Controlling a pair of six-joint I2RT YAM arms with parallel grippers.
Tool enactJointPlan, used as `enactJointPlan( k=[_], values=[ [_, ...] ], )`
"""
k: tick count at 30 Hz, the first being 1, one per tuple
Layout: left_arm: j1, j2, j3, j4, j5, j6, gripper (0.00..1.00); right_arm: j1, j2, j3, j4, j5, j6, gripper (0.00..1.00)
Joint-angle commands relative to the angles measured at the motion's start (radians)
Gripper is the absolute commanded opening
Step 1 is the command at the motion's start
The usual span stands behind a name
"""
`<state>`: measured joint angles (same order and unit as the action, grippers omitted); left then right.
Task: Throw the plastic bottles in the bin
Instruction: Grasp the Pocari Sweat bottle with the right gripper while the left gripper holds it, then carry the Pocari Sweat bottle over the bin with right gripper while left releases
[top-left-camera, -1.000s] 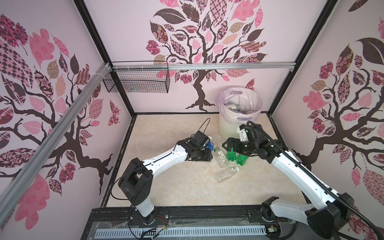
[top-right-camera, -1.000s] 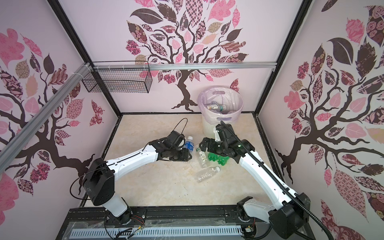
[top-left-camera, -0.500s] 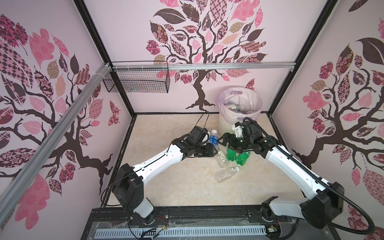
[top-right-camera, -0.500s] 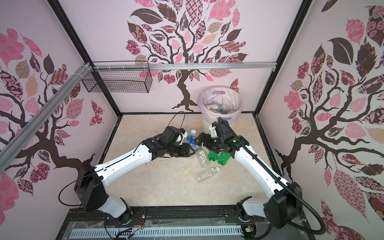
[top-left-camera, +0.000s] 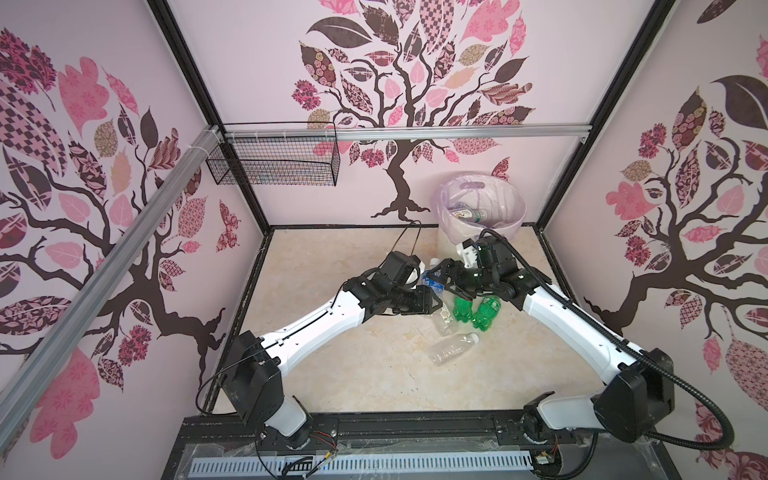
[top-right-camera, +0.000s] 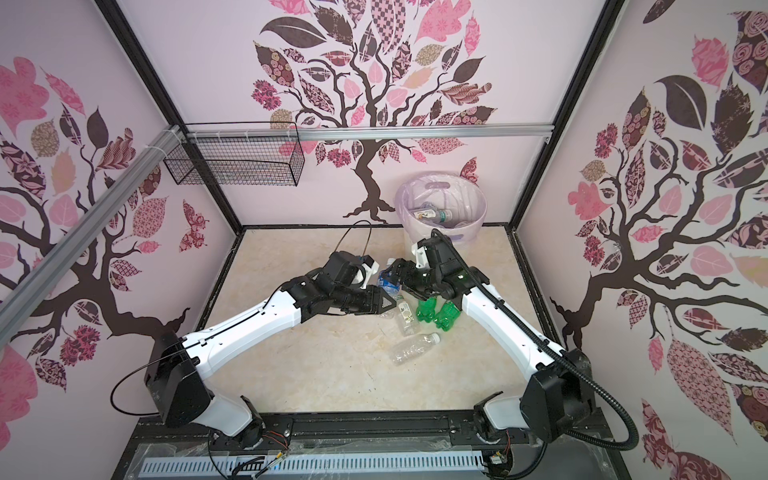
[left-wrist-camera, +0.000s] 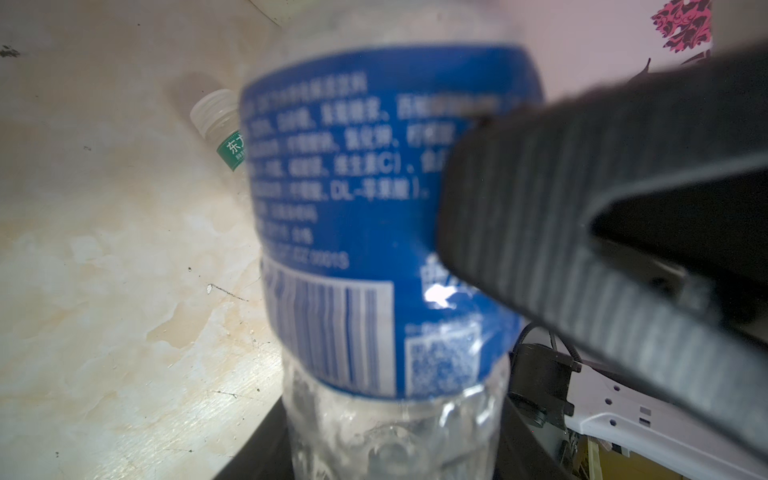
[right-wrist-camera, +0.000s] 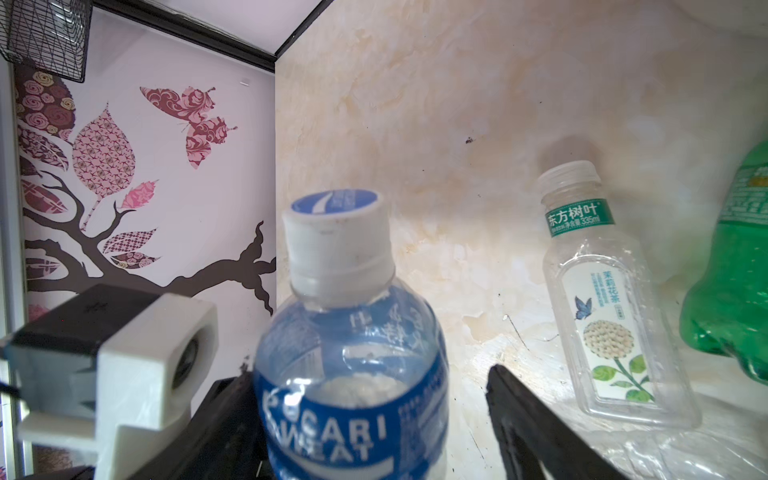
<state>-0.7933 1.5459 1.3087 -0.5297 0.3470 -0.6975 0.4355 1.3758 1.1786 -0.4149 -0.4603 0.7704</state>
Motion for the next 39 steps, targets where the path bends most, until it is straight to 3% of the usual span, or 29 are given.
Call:
enactJointPlan(
  k=[1, 8, 13, 22, 32, 39],
  values=[
    [-0.007, -0.013, 0.055, 0.039, 0.016, 0.000, 0.44, -0.001, 0.032, 0.041, 0.008, -0.009, 0.029, 0.85],
    [-0.007, -0.015, 0.063, 0.041, 0.018, -0.002, 0.47, 0.008, 0.041, 0.033, 0.031, -0.021, 0.046, 0.77],
    [-0.007, -0.021, 0.064, 0.051, 0.018, -0.007, 0.50, 0.015, 0.037, 0.027, 0.033, -0.021, 0.047, 0.76],
    [-0.007, -0.031, 0.063, 0.038, 0.004, -0.007, 0.58, 0.021, 0.020, 0.031, 0.015, 0.010, 0.032, 0.63],
    [-0.005, -0.055, 0.097, -0.046, -0.051, 0.025, 0.79, 0.016, 0.049, 0.158, -0.080, 0.088, -0.072, 0.58],
    [0.003, -0.076, 0.163, -0.139, -0.090, 0.053, 0.97, -0.055, 0.094, 0.296, -0.146, 0.145, -0.147, 0.57]
  ],
)
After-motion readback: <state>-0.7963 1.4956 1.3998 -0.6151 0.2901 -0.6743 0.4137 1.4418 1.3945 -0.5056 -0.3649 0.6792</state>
